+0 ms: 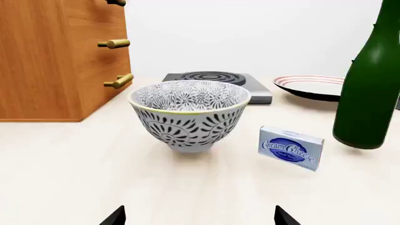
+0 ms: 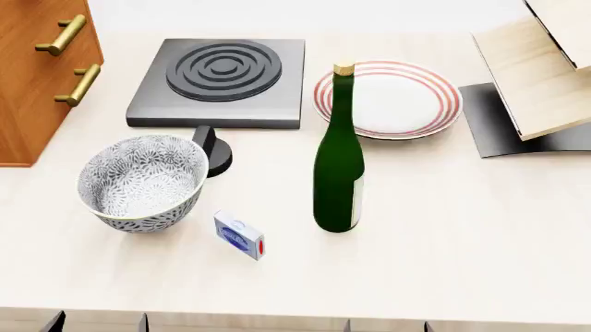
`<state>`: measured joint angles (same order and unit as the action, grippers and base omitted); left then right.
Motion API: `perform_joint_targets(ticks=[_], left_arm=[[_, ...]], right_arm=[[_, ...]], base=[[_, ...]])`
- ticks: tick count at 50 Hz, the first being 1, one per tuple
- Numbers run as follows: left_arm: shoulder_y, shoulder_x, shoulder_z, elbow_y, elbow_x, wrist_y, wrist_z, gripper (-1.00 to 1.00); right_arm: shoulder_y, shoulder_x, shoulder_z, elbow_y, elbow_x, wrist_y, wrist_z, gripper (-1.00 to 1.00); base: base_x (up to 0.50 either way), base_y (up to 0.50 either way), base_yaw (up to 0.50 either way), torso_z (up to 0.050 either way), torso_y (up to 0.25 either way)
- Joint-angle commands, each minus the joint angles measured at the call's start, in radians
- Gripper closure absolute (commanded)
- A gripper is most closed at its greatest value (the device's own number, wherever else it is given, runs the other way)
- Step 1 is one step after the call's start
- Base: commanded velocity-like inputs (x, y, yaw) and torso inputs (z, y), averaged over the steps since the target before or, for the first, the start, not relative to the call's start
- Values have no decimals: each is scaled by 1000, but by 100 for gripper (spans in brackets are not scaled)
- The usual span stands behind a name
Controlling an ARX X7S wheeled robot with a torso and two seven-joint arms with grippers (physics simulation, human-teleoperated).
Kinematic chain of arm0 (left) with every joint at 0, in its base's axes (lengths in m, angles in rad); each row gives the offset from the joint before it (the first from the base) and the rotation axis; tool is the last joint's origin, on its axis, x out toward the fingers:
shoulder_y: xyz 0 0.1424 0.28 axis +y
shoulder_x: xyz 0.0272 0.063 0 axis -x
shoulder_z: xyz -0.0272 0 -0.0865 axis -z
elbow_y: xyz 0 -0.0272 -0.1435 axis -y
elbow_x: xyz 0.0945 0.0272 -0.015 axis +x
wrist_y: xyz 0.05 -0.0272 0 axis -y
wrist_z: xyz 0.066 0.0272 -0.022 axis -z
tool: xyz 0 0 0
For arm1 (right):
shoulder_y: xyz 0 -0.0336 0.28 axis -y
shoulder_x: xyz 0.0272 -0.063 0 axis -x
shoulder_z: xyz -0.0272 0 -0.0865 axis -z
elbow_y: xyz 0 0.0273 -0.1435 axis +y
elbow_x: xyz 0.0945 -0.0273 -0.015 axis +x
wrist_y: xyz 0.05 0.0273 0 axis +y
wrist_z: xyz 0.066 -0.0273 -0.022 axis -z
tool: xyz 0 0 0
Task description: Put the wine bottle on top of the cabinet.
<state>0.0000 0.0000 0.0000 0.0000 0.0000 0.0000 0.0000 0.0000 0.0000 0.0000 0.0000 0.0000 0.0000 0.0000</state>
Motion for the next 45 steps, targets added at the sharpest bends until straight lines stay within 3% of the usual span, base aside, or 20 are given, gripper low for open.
perform_joint_targets(ticks=[1, 16, 27, 45], left_arm=[[1, -13, 16, 2, -13, -1, -16, -100], [3, -51, 50, 20, -61, -2, -72, -100], [50, -76, 91, 258, -46, -91, -106, -100], [36, -96, 174, 760, -48, -361, -131, -100]], right_arm=[[-3, 10, -12, -6, 10, 2, 12, -100], [-10, 55, -64, -30, 24, 6, 81, -100], [-50, 72, -61, -154, 61, 32, 111, -100], [-49, 125, -73, -680, 80, 307, 157, -100]], base=[[0, 0, 0, 0, 0], [0, 0, 0, 0, 0], [0, 0, 0, 0, 0], [0, 0, 0, 0, 0]])
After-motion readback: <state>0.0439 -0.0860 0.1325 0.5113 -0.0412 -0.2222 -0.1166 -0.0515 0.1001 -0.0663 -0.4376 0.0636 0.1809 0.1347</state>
